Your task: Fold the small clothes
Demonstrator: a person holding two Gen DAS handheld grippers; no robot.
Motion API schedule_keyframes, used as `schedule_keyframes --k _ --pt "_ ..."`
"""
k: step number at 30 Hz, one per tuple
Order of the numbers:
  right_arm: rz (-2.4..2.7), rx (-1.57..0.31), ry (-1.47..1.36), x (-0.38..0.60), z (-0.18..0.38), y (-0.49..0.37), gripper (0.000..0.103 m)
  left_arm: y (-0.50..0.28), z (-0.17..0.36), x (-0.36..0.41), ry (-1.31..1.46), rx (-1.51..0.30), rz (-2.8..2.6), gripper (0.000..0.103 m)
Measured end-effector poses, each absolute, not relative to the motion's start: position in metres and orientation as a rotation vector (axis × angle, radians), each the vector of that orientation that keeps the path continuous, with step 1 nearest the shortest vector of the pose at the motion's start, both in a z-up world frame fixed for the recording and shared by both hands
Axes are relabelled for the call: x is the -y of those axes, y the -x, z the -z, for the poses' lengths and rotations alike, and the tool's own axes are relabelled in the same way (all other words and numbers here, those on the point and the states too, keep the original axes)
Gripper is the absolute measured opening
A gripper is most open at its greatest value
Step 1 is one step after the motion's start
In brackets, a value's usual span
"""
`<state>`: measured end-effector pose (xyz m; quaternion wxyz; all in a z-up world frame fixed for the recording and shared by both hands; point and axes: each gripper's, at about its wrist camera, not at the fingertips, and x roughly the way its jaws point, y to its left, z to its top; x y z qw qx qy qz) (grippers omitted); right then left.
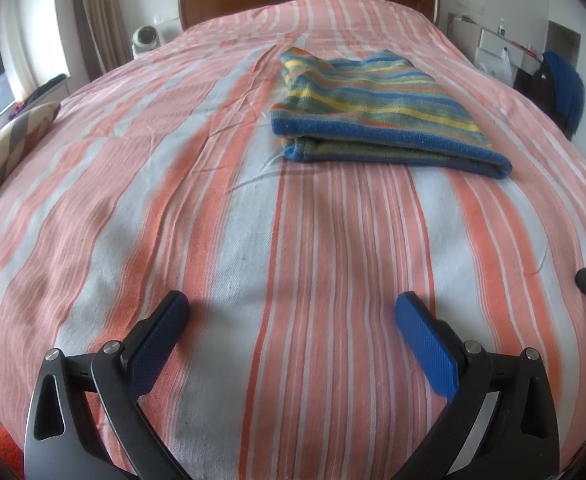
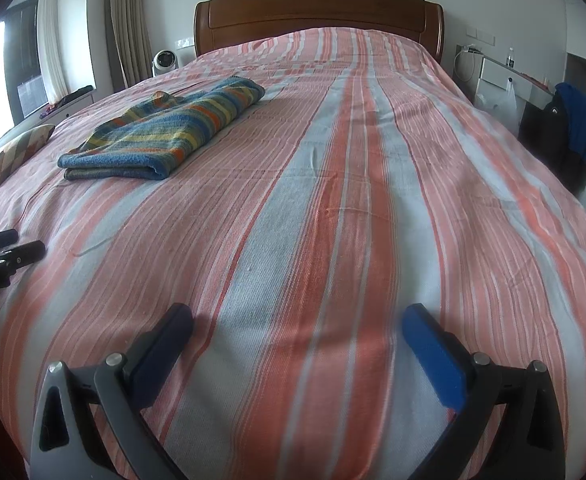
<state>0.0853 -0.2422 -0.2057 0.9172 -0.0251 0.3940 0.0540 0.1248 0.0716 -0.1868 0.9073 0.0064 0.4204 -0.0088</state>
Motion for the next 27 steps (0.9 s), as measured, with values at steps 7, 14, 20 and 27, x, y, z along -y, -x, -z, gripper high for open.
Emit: schedule_keyframes --k 7,14,20,27 --pt "-0.111 -0.810 0.051 0.242 0.206 -0.085 0.103 -0.125 0.187 -0.072 -0.012 -0.868 0.020 0.102" --pt "-0.102 -0.843 0.067 0.240 0.202 -0.087 0.103 -0.129 0.178 -0.078 -0.012 -0.942 0.066 0.101" --pt "-0.134 -0.852 0.054 0.243 0.159 -0.096 0.103 -0.168 0.121 -0.141 0.266 -0.897 0.193 0.097" --pt "-0.410 -0.866 -0.294 0.230 0.142 -0.219 0.100 -0.305 0.138 -0.121 0.237 -1.035 0.338 0.097"
